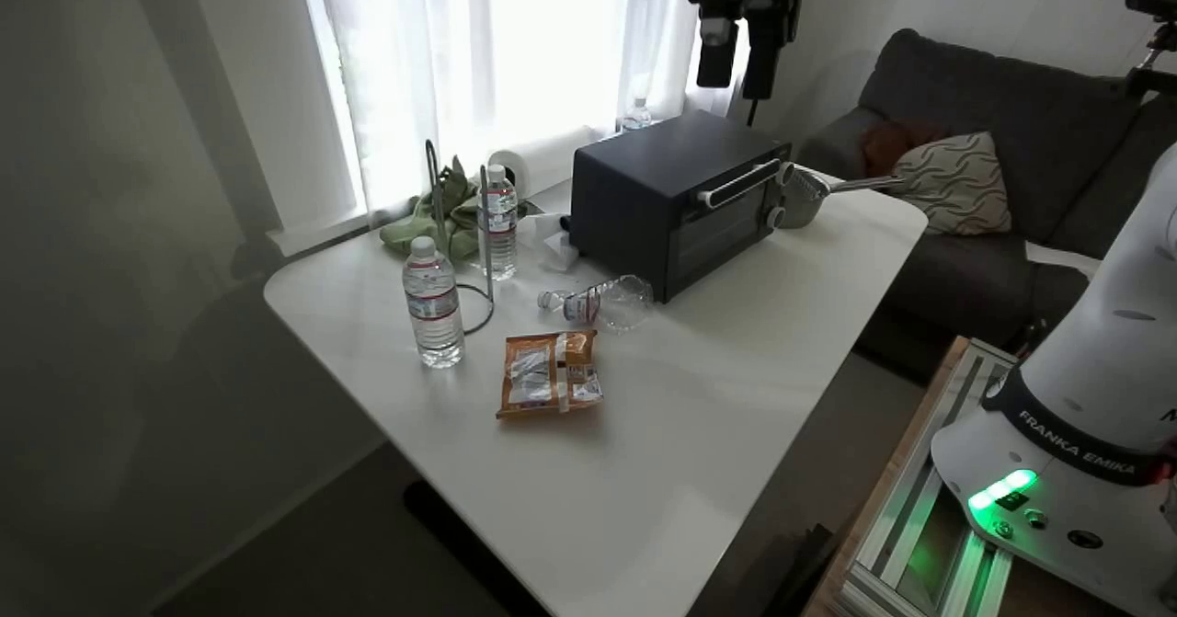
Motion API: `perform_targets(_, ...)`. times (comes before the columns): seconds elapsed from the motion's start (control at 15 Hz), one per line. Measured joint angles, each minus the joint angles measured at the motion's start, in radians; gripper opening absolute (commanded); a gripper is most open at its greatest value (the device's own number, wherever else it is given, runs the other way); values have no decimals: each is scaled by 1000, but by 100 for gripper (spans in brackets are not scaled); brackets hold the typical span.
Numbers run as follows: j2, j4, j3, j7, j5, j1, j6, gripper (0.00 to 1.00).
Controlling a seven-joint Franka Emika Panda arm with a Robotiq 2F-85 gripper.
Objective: Move the silver stand to the right
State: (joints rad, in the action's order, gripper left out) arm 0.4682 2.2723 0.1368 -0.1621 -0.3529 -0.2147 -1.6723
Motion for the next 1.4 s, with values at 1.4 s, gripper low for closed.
perform_targets(1.4,-699,-582,115,-472,457,0,-308,100)
